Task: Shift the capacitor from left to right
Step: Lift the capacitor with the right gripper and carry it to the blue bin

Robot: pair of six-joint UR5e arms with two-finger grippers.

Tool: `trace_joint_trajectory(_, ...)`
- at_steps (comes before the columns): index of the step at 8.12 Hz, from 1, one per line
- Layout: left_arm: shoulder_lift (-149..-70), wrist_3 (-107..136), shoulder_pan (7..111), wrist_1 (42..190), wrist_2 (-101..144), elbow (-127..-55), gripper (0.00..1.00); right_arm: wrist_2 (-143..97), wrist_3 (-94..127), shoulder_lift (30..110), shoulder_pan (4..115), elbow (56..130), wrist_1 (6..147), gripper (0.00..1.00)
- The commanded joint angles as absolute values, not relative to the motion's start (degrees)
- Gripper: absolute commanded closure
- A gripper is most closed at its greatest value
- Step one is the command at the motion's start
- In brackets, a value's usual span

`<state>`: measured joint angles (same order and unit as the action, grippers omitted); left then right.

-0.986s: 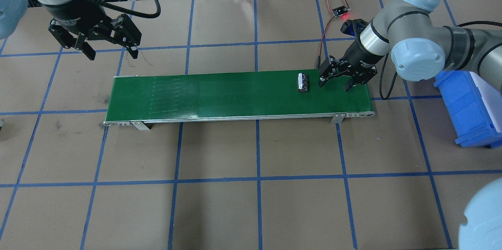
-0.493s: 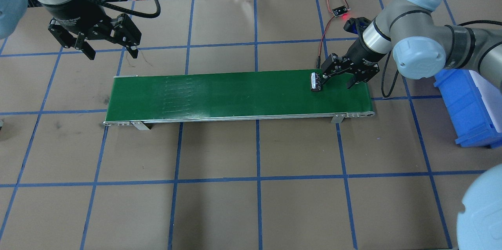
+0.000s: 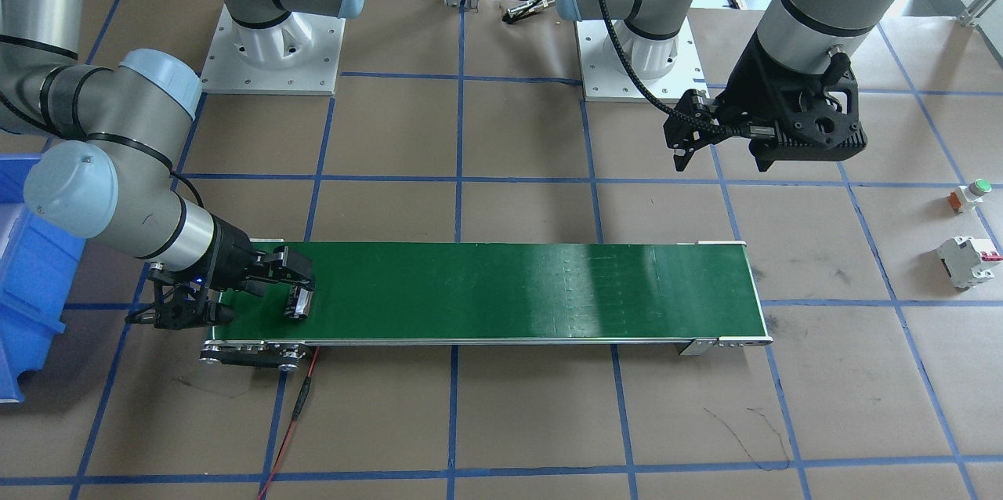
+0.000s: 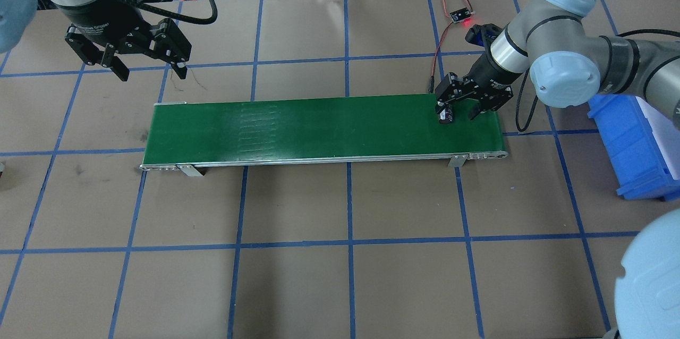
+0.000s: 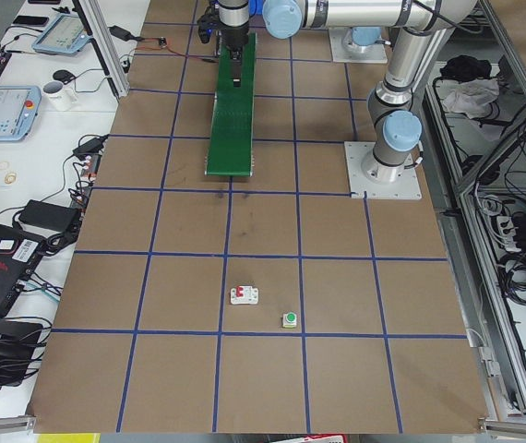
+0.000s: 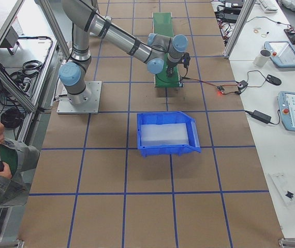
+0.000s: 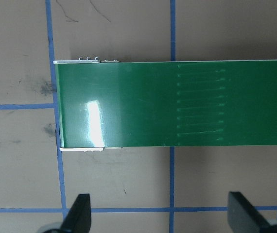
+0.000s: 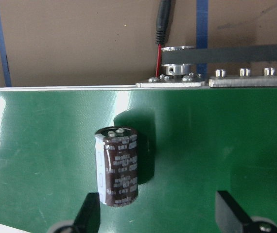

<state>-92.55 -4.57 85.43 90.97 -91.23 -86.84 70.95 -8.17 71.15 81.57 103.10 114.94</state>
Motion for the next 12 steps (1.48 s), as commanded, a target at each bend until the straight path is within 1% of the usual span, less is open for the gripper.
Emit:
trace_joint_trajectory(1,-92.5,-4.6,85.4,91.0,-91.2,-86.8,0.0,71.1,-8.1,70.5,81.6,103.1,116.4,0.33)
trace_joint_trajectory(3,-92.5,-4.6,85.4,91.0,-91.2,-86.7,0.0,71.5,-8.2,70.5,81.6,103.1,116.5,0.66)
trace_joint_trajectory(4,-92.5,-4.6,85.4,91.0,-91.2,-86.7,0.0,71.5,-8.3,70.5,81.5,103.1,116.2,0.91)
trace_joint_trajectory(5,-92.5,-4.6,85.4,91.0,-91.2,-86.8,0.0,71.5,-8.3,70.5,81.2,103.1,115.8,1.0)
trace_joint_trajectory(7,-92.5,-4.6,85.4,91.0,-91.2,-86.8,0.0,71.5,-9.1,70.6,80.6,103.0,116.0,1.0)
trace_joint_trajectory(9,-92.5,-4.6,85.4,90.9,-91.2,-86.7,0.0,76.5,-9.0,71.5,79.7,100.5,115.4,1.0)
trace_joint_trajectory(11,-92.5,-4.6,85.4,90.9,-91.2,-86.7,0.0,84.8,-9.3,75.6,78.8,96.7,108.8,1.0)
trace_joint_trajectory(12,-92.5,-4.5,85.4,90.9,-91.2,-86.7,0.0,89.4,-10.0,77.2,78.6,96.4,108.4,1.0)
